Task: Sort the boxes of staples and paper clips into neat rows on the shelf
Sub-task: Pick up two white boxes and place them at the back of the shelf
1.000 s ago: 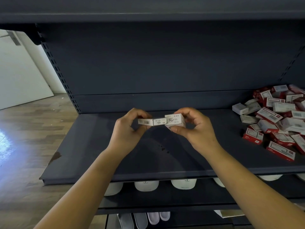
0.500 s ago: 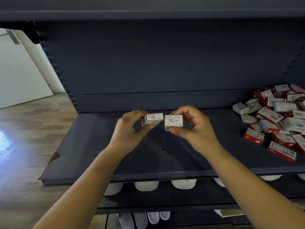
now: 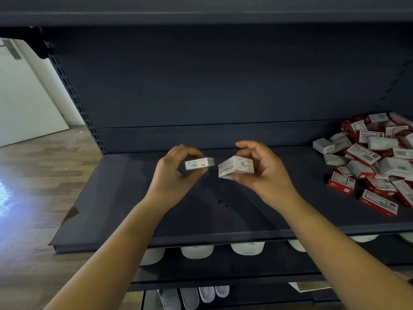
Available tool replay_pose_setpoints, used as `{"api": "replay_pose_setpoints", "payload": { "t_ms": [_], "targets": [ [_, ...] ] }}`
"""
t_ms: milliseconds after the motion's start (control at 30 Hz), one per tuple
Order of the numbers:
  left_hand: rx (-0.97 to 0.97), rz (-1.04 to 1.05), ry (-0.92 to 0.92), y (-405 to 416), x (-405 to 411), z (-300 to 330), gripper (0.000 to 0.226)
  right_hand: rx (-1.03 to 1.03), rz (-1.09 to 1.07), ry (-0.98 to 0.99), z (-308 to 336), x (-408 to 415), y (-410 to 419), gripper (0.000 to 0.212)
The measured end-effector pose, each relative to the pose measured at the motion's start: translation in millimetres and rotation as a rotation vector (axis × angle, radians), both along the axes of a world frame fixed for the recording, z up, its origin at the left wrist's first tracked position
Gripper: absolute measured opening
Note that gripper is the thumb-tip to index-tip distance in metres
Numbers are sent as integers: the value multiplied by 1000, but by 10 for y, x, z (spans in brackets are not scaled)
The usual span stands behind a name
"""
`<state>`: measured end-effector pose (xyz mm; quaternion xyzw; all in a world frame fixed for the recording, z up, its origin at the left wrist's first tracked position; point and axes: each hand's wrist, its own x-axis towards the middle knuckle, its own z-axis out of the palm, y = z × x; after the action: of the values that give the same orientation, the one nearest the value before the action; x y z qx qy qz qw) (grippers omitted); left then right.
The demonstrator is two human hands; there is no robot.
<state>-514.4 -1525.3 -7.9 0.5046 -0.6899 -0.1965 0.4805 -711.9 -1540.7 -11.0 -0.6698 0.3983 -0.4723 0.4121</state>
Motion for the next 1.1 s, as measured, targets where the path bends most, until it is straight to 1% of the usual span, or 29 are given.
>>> {"api": "replay_pose_setpoints", "payload": {
  "t_ms": [67, 267, 333, 467, 633, 733, 867, 1100],
  "targets": [
    [14, 4, 24, 5, -6, 14, 27, 3, -3, 2, -1, -4, 0, 60],
    [81, -16, 84, 34, -28, 63, 27, -68, -45, 31, 19, 12, 0, 43],
    [82, -20, 99, 37, -24, 60, 26, -58, -47, 17, 14, 6, -7, 39],
    [79, -10, 99, 30, -18, 62, 25, -27, -46, -43, 13, 4, -5, 38],
    [32, 6, 68, 19, 18, 73, 34, -30, -87, 6, 5, 1, -18, 35],
    [51, 0, 103, 34, 11, 99, 38, -2, -77, -14, -2, 2, -18, 33],
    [85, -16, 145, 44, 7, 110, 31, 15, -25, -64, -1, 1, 2, 33],
    [77, -37, 132, 27, 13, 98, 31, -9, -46, -21, 10, 33, 33, 34]
  ]
}}
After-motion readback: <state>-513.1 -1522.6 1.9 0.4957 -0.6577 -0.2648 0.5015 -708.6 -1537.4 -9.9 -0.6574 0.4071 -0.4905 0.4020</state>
